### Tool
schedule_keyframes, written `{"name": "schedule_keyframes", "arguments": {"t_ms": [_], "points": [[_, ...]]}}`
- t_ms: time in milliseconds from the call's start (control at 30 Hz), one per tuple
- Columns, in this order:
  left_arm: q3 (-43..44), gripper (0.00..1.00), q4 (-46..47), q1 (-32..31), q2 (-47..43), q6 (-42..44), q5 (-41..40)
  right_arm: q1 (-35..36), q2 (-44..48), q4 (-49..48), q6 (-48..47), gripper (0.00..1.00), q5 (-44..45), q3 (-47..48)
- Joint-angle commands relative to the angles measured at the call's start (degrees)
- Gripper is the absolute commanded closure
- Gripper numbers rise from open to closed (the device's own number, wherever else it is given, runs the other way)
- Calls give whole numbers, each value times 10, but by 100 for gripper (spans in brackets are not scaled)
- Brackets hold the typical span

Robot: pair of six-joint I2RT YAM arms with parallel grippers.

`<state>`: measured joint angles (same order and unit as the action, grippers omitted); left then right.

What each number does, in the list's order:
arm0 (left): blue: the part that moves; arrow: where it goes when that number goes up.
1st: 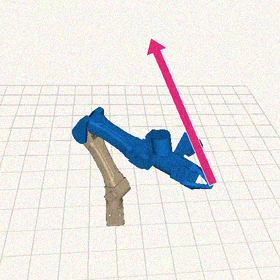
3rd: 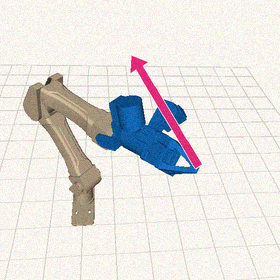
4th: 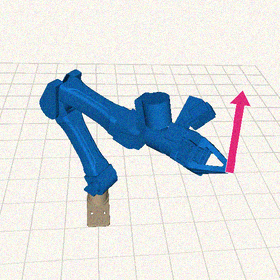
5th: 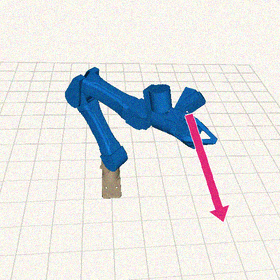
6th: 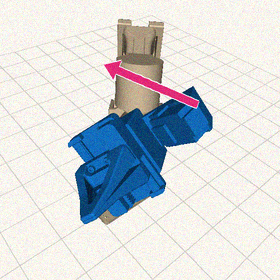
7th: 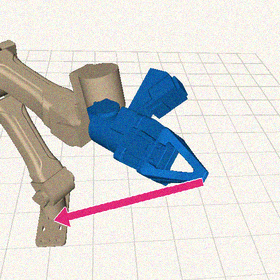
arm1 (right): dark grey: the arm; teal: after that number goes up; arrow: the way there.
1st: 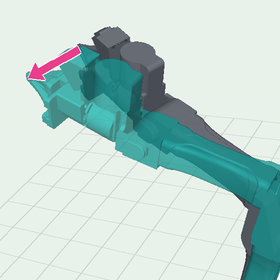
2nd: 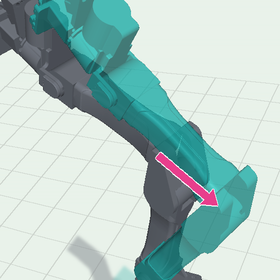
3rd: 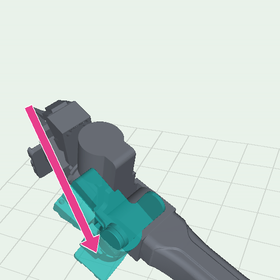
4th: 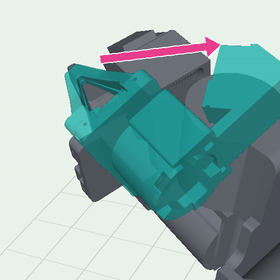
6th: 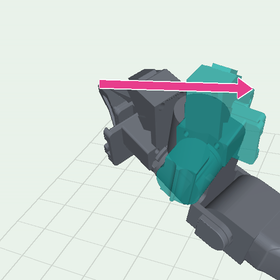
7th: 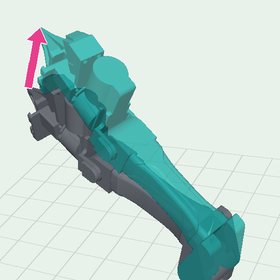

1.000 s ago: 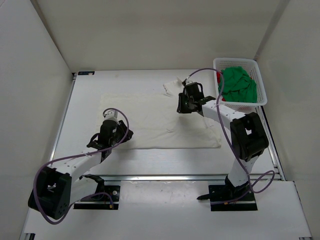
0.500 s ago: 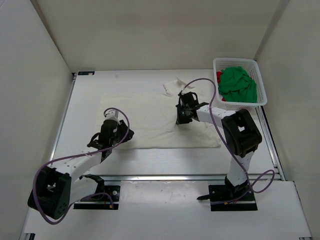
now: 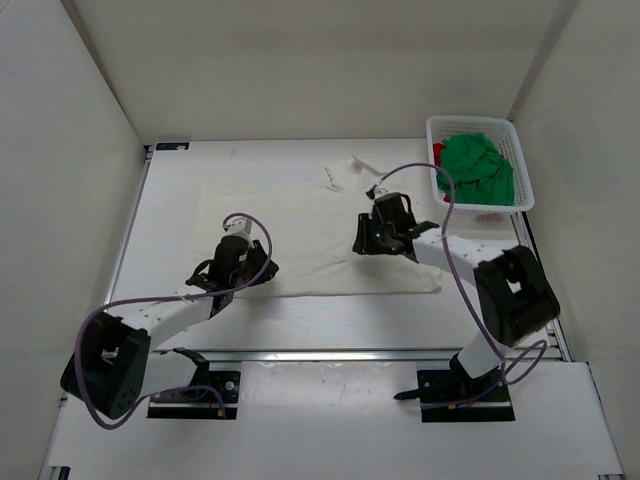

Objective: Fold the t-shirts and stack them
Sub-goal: Fold the flattened tshirt in 1/3 of the way, then grap the side of the flattened tshirt furthest away from the robot with both arms

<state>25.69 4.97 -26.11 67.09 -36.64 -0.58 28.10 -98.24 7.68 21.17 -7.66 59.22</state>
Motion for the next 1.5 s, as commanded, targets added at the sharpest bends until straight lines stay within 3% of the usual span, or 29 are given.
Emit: {"name": "schedule_keyframes", "arguments": {"t_ms": [0,167,267,433,600,733,800,867,1000,1133,1167,1233,1300,1467], "points": [[25,65,21,-19,28,-10,31,-4,91,-45,26,75,-15,-87],[71,79,1,-45,109,1,24,4,101,-35,25,99,-10,-168],[57,80,-2,-22,130,0,47,9,104,-28,24,100,9,-195],[-36,81,-14,7,86,-7,53,20,160,-34,41,100,12,-271],[-105,83,-73,-60,-17,-52,11,49,225,-21,65,100,-1,-356],[-133,84,-88,-70,-85,-87,15,44,251,-5,68,100,-15,-366],[-107,83,-121,-57,-111,-74,8,38,258,19,52,96,-18,-318],[-27,80,-132,-43,-105,-41,7,28,277,34,41,84,-23,-277],[101,75,-116,30,-2,3,20,-11,256,17,34,72,-42,-165],[229,75,-107,112,147,1,54,-49,106,28,-23,92,-14,14],[257,73,-102,120,179,-4,61,-54,62,31,-46,92,-1,46],[303,71,-119,150,220,3,52,-69,-14,54,-74,87,38,166],[361,72,-139,171,260,22,49,-81,-105,87,-101,71,49,265],[411,68,-162,222,315,53,37,-86,-253,175,-185,62,102,506]]}}
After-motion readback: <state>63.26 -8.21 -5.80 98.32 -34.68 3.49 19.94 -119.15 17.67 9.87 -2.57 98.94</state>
